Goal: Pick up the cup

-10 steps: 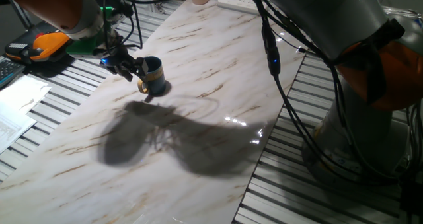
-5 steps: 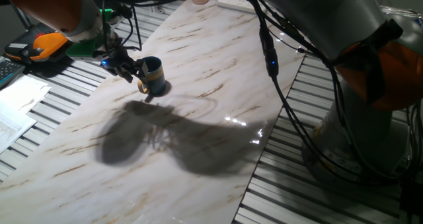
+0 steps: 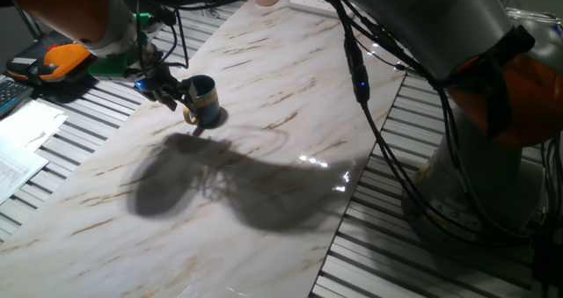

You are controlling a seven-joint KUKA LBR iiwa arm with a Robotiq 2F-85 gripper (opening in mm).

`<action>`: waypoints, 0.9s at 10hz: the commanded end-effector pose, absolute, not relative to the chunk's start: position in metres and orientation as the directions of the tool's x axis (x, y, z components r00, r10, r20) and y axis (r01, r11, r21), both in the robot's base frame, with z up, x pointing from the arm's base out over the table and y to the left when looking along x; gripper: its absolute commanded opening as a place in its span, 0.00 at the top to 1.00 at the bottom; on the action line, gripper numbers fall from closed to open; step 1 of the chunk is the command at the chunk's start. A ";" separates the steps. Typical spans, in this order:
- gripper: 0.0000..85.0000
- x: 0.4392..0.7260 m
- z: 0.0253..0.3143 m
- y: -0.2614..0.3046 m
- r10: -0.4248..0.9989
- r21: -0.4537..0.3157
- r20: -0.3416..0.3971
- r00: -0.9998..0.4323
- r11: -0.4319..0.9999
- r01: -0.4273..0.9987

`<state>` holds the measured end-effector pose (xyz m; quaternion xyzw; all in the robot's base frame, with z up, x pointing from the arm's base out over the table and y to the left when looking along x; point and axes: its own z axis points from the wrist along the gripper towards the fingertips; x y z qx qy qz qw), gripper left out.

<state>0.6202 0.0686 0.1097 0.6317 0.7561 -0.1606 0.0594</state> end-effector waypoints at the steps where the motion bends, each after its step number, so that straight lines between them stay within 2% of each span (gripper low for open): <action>1: 0.40 0.620 0.110 0.068 0.935 -0.165 -0.292 -0.201 0.158 0.974; 8: 0.40 0.619 0.111 0.069 0.940 -0.116 -0.224 -0.259 0.238 0.964; 9: 0.60 0.619 0.111 0.069 0.941 -0.112 -0.214 -0.262 0.243 0.964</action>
